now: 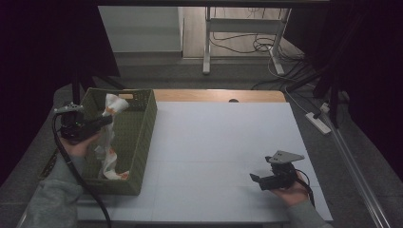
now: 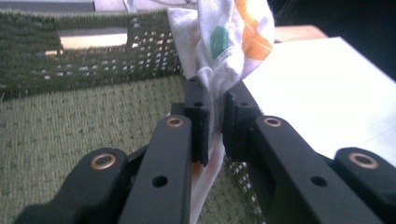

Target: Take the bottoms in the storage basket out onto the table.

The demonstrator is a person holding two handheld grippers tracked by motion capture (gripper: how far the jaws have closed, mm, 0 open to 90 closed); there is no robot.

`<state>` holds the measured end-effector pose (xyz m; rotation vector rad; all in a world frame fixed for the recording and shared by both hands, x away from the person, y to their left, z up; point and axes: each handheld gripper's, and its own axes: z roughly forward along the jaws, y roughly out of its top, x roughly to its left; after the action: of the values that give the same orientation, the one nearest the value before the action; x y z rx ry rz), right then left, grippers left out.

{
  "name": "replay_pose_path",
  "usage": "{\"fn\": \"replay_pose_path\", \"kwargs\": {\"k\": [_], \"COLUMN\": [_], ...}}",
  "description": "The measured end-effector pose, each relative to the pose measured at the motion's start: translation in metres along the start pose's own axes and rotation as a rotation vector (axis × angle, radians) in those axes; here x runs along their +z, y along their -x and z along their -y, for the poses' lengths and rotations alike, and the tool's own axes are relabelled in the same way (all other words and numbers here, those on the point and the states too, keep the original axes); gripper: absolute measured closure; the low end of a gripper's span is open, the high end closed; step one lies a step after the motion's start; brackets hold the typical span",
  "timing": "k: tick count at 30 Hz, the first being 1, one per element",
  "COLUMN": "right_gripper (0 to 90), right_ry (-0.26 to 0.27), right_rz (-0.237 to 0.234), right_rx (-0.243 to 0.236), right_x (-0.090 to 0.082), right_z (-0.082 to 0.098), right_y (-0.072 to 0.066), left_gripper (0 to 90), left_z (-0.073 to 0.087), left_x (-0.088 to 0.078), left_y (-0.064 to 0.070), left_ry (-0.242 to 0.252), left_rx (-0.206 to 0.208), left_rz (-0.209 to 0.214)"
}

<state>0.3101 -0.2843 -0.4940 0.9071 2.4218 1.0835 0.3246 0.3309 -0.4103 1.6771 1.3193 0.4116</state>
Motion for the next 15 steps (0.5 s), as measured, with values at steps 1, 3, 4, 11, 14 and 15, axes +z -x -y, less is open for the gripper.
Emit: {"fn": "replay_pose_path", "kwargs": {"k": [1, 3, 4, 11, 14, 15], "right_gripper": [8.9, 8.9, 8.9, 8.9, 8.9, 8.9], "right_ry": [-0.002, -0.002, -0.003, -0.003, -0.004, -0.003], "right_rz": [-0.001, -0.001, -0.001, 0.000, 0.001, 0.001], "right_rx": [0.001, 0.002, 0.000, 0.001, 0.001, 0.001], "right_x": [0.000, 0.000, 0.000, 0.000, 0.000, 0.000], "right_z": [0.000, 0.000, 0.000, 0.000, 0.000, 0.000], "right_y": [0.000, 0.000, 0.000, 0.000, 0.000, 0.000], "left_gripper": [81.6, 81.5, 81.4, 81.4, 81.4, 81.4], "left_z": [-0.002, -0.003, -0.003, -0.010, -0.015, -0.017], "left_x": [-0.001, -0.001, -0.002, -0.002, -0.005, -0.006], "left_y": [0.002, 0.003, 0.004, 0.012, 0.016, 0.018], "left_ry": [0.010, 0.017, 0.025, 0.061, 0.078, 0.082], "left_rx": [0.000, 0.004, 0.004, 0.007, 0.011, 0.015], "left_rz": [0.008, 0.015, 0.019, 0.041, 0.050, 0.050]}}
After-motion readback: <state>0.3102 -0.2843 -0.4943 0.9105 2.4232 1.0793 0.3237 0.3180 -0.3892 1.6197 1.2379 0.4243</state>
